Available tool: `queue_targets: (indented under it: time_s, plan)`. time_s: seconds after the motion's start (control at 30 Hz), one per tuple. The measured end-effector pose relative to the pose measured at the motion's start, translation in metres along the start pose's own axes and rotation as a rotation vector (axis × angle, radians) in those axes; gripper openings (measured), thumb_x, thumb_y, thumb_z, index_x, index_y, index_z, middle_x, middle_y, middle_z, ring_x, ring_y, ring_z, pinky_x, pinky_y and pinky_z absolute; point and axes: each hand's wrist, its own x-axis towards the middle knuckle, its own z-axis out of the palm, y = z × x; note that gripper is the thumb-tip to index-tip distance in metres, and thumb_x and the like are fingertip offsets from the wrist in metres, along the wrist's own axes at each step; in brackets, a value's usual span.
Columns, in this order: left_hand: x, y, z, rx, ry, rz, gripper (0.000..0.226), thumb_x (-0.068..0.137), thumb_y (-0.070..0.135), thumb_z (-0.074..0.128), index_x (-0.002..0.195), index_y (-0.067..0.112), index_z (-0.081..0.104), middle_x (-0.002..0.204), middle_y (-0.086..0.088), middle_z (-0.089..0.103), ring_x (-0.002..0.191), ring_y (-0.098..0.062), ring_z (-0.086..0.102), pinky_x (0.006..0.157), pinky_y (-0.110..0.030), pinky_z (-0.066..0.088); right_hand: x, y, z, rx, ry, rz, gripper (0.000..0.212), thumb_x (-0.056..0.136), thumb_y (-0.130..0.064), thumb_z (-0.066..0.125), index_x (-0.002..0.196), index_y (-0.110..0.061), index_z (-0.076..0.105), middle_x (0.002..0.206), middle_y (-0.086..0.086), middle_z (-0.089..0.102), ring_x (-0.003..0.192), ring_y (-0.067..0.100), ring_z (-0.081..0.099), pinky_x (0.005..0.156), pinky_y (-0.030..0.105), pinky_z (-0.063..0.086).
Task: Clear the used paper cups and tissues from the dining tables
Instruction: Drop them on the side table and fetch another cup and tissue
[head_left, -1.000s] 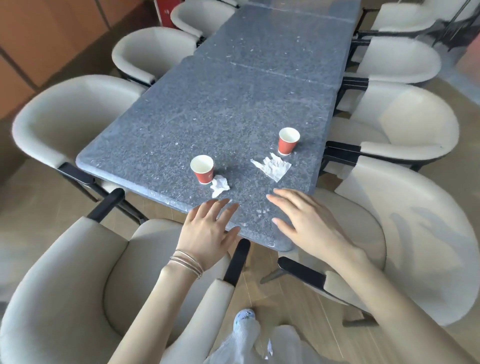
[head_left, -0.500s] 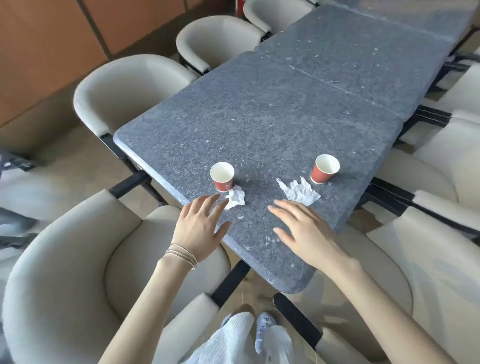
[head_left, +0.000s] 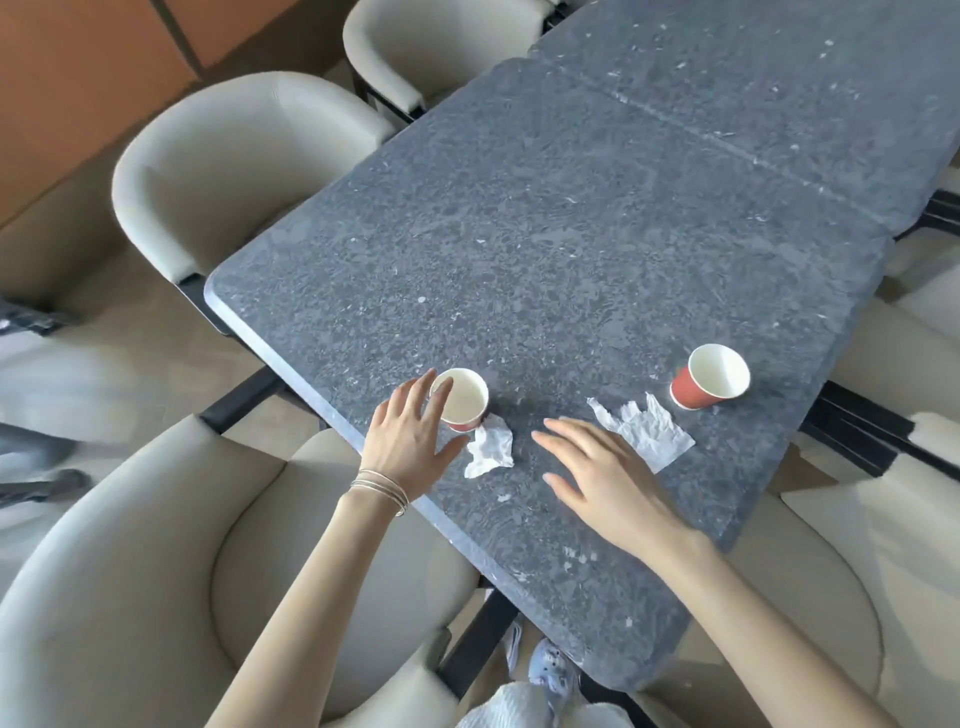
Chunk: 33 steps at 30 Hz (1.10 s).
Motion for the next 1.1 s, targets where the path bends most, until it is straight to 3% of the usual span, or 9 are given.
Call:
queue_targets:
  time_s: [0.33, 0.57, 0.7, 0.83, 0.9, 1.1]
  plan:
    - [0.043, -0.028, 0.039, -0.053, -0.094, 0.065, 0.079, 0.081, 0.056, 0.056, 0.143, 0.015, 0.029, 0.145, -0.006, 0.037, 0.13, -0.028, 0.037, 0.1, -0.043, 0.038, 0.027, 0.036, 0.058, 0.053, -0.056, 0.111, 0.045, 0.085, -0.021, 0.066, 0.127, -0.01, 0.054, 0.134, 0.008, 0.052, 0.127, 0.025, 0.045, 0.106, 0.042, 0.036]
    - [0.051, -0.015, 0.047, -0.098, -0.099, 0.087, 0.088, 0.073, 0.056, 0.064, 0.14, 0.009, 0.033, 0.128, -0.01, 0.048, 0.11, -0.03, 0.053, 0.086, -0.04, 0.047, 0.01, 0.055, 0.096, 0.033, -0.126, 0.2, 0.048, 0.088, -0.025, 0.06, 0.133, -0.014, 0.047, 0.144, 0.004, 0.041, 0.136, 0.022, 0.032, 0.111, 0.036, 0.022]
    - [0.06, 0.004, 0.044, -0.138, -0.078, 0.12, 0.084, 0.07, 0.051, 0.07, 0.135, 0.008, 0.039, 0.123, -0.01, 0.05, 0.101, -0.031, 0.057, 0.079, -0.041, 0.049, -0.014, 0.059, 0.107, 0.027, -0.153, 0.227, 0.049, 0.086, -0.024, 0.063, 0.132, -0.014, 0.049, 0.145, 0.006, 0.039, 0.137, 0.023, 0.03, 0.111, 0.038, 0.024]
    - [0.072, 0.042, 0.041, -0.191, -0.04, 0.235, 0.083, 0.072, 0.058, 0.059, 0.134, 0.007, 0.04, 0.123, -0.011, 0.051, 0.101, -0.032, 0.057, 0.077, -0.04, 0.05, -0.042, 0.064, 0.109, 0.065, -0.175, 0.267, 0.051, 0.091, -0.027, 0.056, 0.138, -0.018, 0.04, 0.152, 0.001, 0.025, 0.141, 0.019, 0.019, 0.114, 0.033, 0.016]
    - [0.079, 0.068, 0.039, -0.23, -0.029, 0.289, 0.082, 0.073, 0.059, 0.055, 0.135, 0.007, 0.04, 0.124, -0.011, 0.05, 0.101, -0.031, 0.057, 0.078, -0.04, 0.05, -0.054, 0.07, 0.101, 0.076, -0.115, 0.291, 0.05, 0.088, -0.025, 0.06, 0.135, -0.017, 0.045, 0.149, 0.003, 0.032, 0.138, 0.021, 0.027, 0.112, 0.035, 0.022]
    - [0.107, 0.149, 0.035, -0.33, 0.016, 0.425, 0.082, 0.071, 0.046, 0.072, 0.136, 0.007, 0.039, 0.125, -0.011, 0.05, 0.105, -0.031, 0.056, 0.084, -0.041, 0.049, -0.075, 0.1, 0.054, 0.018, 0.06, 0.313, 0.051, 0.069, -0.017, 0.08, 0.116, -0.01, 0.063, 0.13, 0.01, 0.056, 0.116, 0.026, 0.056, 0.092, 0.043, 0.049]
